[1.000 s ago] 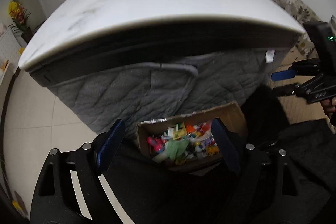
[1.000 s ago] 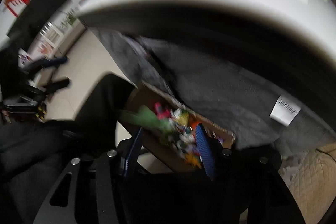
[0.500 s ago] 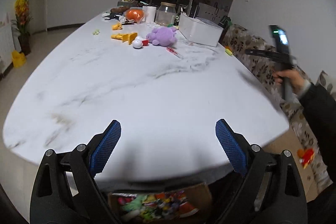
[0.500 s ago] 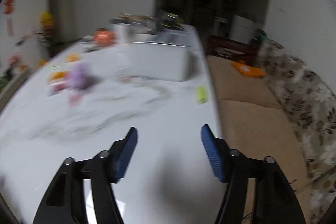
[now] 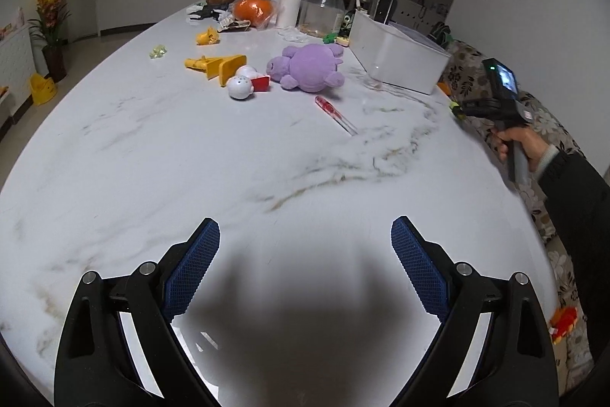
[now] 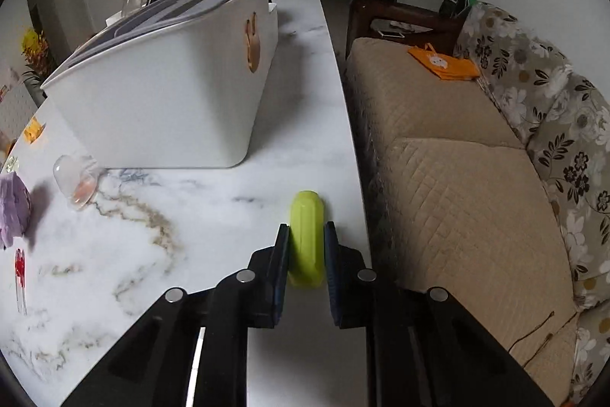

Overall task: Collect trash
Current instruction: 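Grasp the lime-green small toy with the right tool while the left tool grasps the red pen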

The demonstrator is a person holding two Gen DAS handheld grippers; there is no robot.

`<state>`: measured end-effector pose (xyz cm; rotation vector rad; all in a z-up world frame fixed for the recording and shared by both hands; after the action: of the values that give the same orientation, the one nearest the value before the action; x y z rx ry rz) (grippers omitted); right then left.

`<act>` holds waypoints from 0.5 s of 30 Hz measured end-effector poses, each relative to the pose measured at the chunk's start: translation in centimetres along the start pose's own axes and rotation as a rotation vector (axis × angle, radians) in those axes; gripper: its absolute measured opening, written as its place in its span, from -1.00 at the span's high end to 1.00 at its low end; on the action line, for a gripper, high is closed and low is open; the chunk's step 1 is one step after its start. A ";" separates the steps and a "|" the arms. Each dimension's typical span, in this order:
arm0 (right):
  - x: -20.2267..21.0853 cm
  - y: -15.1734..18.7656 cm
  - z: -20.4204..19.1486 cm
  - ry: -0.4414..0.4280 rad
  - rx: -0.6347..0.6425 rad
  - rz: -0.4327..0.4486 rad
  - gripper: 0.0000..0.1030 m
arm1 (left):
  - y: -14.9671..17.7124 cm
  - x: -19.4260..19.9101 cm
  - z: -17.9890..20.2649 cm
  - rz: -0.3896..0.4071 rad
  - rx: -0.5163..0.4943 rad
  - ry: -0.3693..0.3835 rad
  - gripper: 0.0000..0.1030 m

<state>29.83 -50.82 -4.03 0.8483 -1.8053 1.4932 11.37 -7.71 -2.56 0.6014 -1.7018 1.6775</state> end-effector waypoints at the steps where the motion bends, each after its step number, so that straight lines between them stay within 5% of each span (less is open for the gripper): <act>1: 0.4 0.5 -0.6 -0.011 0.012 -0.008 0.67 | -0.3 -0.6 0.4 -0.009 0.003 -0.004 -0.74; 10: 7.8 8.4 -6.6 -0.275 0.074 0.054 0.67 | -6.7 -7.2 5.5 0.020 0.005 -0.147 -0.73; 15: 11.3 13.4 -8.5 -0.367 0.092 0.052 0.66 | -9.6 -13.0 8.3 -0.055 0.061 -0.203 -0.73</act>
<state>13.05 -41.43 -1.35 1.1926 -2.0431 1.5388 25.92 -18.27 -5.10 0.8653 -1.7619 1.6816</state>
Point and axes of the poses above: each gripper's, at about its wrist camera, not at the fingertips, and x roughly against the way its jaws point, z to its right, y to its underside, the point moved 3 cm from there along -x, roughly the way its jaws point, and after that the axes turned 12 degrees about -y, right-handed, at the moved point
